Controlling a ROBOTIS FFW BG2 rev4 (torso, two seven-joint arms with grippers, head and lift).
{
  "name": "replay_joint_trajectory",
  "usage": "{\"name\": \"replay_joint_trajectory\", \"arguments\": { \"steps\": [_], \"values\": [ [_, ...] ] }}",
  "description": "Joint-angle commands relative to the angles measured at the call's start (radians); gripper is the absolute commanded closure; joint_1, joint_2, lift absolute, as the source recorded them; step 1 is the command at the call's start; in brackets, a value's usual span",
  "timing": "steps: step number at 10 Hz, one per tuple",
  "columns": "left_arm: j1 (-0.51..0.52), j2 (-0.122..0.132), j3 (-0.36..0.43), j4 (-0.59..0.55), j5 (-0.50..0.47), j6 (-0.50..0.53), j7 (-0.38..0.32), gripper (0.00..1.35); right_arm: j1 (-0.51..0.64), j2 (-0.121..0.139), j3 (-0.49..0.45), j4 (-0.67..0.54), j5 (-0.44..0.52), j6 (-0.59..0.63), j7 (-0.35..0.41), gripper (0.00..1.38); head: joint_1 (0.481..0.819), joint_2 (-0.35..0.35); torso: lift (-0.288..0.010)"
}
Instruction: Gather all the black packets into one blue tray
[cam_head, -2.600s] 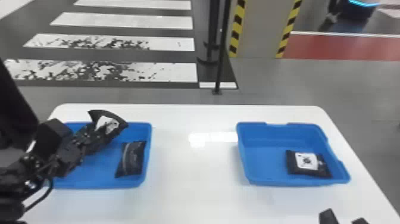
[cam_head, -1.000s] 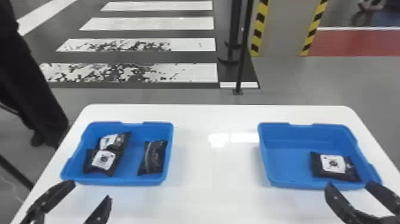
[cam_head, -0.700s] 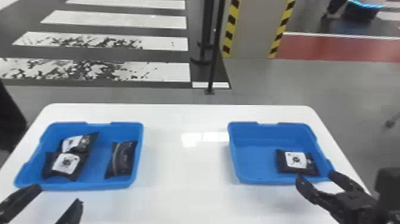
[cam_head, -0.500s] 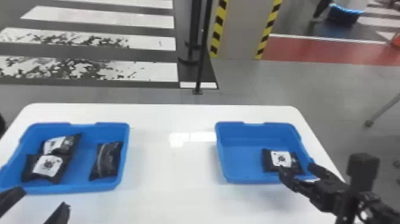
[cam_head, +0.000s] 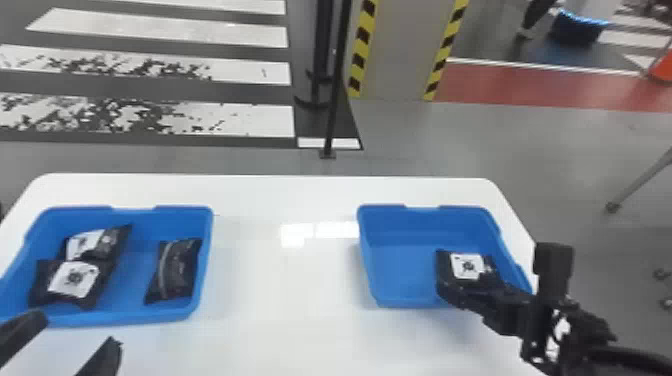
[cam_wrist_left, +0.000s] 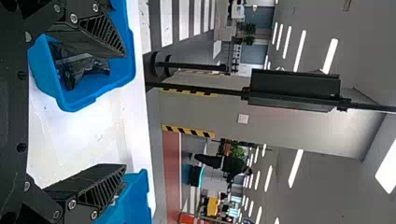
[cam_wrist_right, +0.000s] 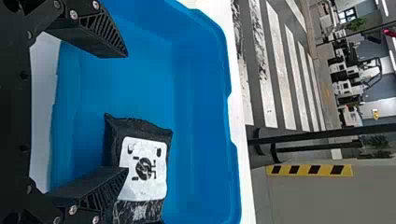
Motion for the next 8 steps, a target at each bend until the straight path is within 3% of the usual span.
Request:
{"name": "replay_joint_trajectory", "arguments": {
  "steps": [1, 6, 7, 8],
  "values": [
    [-0.01, 0.004, -0.009, 0.0, -0.001, 0.006, 0.0, 0.21, -0.062, -0.014, 0.005, 0.072, 0.003, 0.004, 0.0, 0.16, 0.695, -0.154, -0.11],
    [-0.025, 0.02, -0.033, 0.0, 0.001, 0.018, 0.0, 0.22, -0.148, -0.038, -0.007, 0.195, 0.061, 0.011, 0.0, 0.17, 0.695, -0.192, -0.11],
    [-0.025, 0.021, -0.035, 0.0, 0.001, 0.018, 0.0, 0.22, -0.165, -0.046, -0.007, 0.239, 0.073, 0.019, 0.0, 0.2, 0.695, -0.198, -0.11],
    [-0.03, 0.021, -0.037, 0.003, 0.001, 0.021, 0.0, 0.22, -0.187, -0.054, -0.007, 0.281, 0.089, 0.021, 0.0, 0.33, 0.695, -0.21, -0.11]
  ]
}}
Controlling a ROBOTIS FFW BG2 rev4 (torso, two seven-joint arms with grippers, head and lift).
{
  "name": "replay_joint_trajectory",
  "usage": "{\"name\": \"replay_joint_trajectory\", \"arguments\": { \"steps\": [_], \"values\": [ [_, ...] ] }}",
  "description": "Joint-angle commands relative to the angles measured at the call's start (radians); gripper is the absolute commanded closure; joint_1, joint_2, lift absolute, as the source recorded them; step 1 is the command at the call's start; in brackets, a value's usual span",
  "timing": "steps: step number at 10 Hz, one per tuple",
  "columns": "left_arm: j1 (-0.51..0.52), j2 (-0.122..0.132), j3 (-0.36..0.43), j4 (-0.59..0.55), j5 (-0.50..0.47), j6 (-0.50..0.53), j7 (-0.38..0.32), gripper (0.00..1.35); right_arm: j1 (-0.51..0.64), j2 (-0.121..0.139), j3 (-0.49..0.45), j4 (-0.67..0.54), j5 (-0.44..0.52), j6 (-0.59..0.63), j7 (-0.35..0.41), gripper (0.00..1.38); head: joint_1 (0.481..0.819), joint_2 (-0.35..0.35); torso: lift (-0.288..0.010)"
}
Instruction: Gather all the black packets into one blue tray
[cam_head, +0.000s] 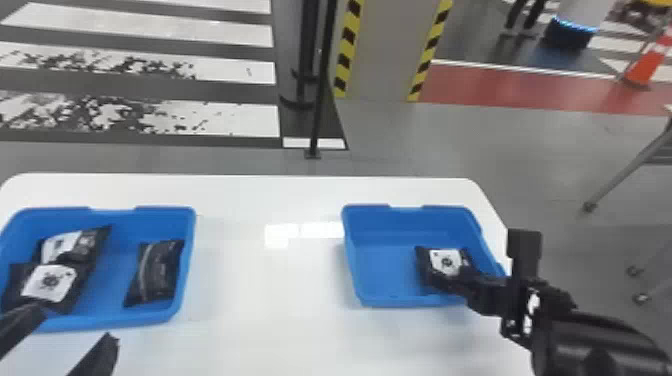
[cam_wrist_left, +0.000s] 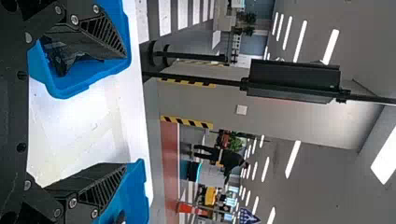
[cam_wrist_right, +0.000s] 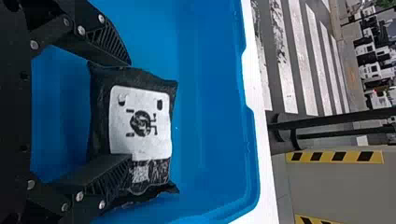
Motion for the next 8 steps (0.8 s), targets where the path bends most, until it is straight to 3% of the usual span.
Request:
{"name": "replay_joint_trajectory", "arguments": {
  "steps": [1, 4, 7, 8],
  "values": [
    [-0.005, 0.002, -0.006, 0.001, 0.0, 0.003, 0.0, 0.22, -0.025, -0.011, 0.0, 0.057, 0.009, 0.002, 0.0, 0.61, 0.695, -0.221, -0.11],
    [-0.007, 0.005, -0.012, 0.008, 0.0, 0.008, 0.0, 0.23, -0.037, -0.014, 0.002, 0.05, 0.039, 0.012, 0.0, 1.29, 0.695, -0.235, -0.11],
    [-0.01, 0.009, -0.018, 0.011, 0.002, 0.01, -0.002, 0.23, -0.042, -0.017, 0.008, 0.045, 0.039, 0.012, 0.0, 1.28, 0.695, -0.244, -0.11],
    [-0.01, 0.009, -0.018, 0.013, 0.002, 0.01, -0.002, 0.24, -0.037, -0.017, 0.006, 0.035, 0.023, 0.012, 0.0, 1.2, 0.695, -0.244, -0.11]
  ]
}}
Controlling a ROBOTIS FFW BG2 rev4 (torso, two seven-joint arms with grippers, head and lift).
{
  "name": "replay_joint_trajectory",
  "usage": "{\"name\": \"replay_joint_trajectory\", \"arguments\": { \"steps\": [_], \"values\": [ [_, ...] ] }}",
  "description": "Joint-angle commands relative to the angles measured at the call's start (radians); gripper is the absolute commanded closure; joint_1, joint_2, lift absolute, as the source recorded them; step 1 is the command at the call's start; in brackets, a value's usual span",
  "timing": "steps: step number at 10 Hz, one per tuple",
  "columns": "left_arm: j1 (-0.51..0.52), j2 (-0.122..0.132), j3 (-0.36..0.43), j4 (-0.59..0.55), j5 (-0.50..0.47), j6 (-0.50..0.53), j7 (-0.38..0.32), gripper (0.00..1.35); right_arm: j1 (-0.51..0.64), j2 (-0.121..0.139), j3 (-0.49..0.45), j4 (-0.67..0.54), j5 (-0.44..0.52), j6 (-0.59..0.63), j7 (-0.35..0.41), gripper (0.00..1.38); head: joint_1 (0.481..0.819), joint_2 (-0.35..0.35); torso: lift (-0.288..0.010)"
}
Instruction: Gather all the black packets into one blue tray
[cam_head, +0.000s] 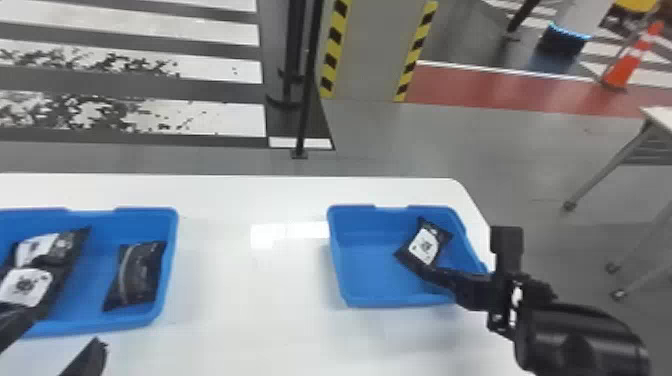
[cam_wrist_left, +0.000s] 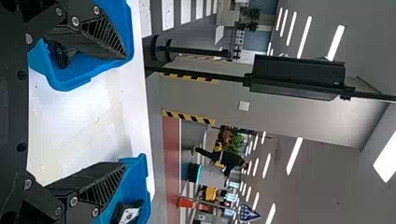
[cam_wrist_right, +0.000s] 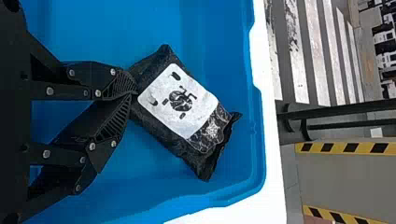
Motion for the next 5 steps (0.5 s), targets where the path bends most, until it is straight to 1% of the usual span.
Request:
{"name": "replay_joint_trajectory", "arguments": {
  "steps": [1, 2, 3, 4, 5],
  "values": [
    [0.0, 0.001, -0.002, 0.0, 0.0, 0.0, 0.0, 0.24, 0.013, 0.003, -0.005, -0.026, -0.032, 0.0, 0.0, 0.71, 0.695, -0.243, -0.11],
    [0.0, 0.001, 0.0, 0.002, 0.0, 0.003, -0.002, 0.24, 0.025, 0.011, -0.011, -0.072, -0.034, 0.0, -0.005, 0.36, 0.695, -0.24, -0.11],
    [0.0, 0.001, 0.0, 0.0, 0.002, 0.005, -0.002, 0.24, 0.035, 0.02, -0.015, -0.109, -0.036, 0.0, -0.014, 0.15, 0.695, -0.237, -0.11],
    [0.0, 0.002, -0.004, 0.0, 0.002, 0.01, -0.003, 0.24, 0.028, 0.021, -0.017, -0.111, -0.038, 0.002, -0.021, 0.1, 0.695, -0.237, -0.11],
    [-0.007, 0.004, -0.008, 0.004, 0.002, 0.012, -0.003, 0.24, 0.011, 0.02, -0.017, -0.089, -0.034, 0.012, -0.021, 0.12, 0.695, -0.237, -0.11]
  ]
}}
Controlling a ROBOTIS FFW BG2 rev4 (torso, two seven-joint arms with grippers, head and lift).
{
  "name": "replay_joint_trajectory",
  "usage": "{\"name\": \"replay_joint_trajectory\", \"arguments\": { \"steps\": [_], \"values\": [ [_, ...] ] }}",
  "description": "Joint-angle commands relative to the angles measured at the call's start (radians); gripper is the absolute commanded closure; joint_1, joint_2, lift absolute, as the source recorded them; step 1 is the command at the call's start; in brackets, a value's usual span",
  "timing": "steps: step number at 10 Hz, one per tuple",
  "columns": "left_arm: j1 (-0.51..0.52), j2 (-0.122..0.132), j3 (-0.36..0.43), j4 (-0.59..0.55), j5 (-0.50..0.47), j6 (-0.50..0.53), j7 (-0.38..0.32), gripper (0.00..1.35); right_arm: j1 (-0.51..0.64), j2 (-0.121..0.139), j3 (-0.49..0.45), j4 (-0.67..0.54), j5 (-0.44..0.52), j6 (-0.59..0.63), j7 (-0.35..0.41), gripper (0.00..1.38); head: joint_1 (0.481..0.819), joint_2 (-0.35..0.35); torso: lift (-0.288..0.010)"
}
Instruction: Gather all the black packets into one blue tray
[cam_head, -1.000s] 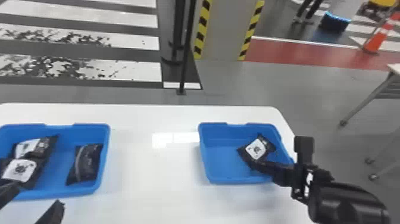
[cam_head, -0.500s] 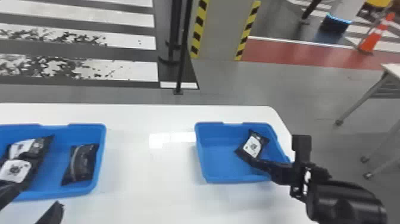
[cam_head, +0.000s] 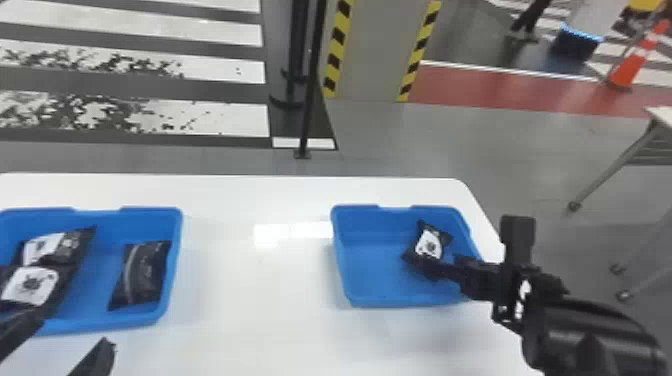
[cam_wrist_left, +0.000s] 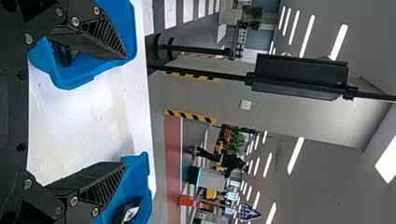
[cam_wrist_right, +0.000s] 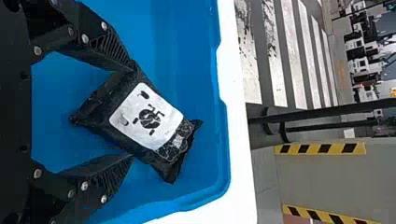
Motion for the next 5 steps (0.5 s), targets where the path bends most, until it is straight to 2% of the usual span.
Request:
{"name": "replay_joint_trajectory", "arguments": {
  "steps": [1, 5],
  "values": [
    [-0.008, 0.002, -0.007, 0.006, -0.001, 0.001, -0.002, 0.24, -0.033, -0.004, 0.002, 0.039, 0.011, 0.016, 0.0, 0.12, 0.695, -0.239, -0.11],
    [-0.04, 0.005, -0.027, 0.033, 0.001, 0.004, -0.003, 0.24, -0.128, -0.018, 0.008, 0.149, 0.063, 0.043, -0.007, 0.11, 0.695, -0.254, -0.11]
  ]
}}
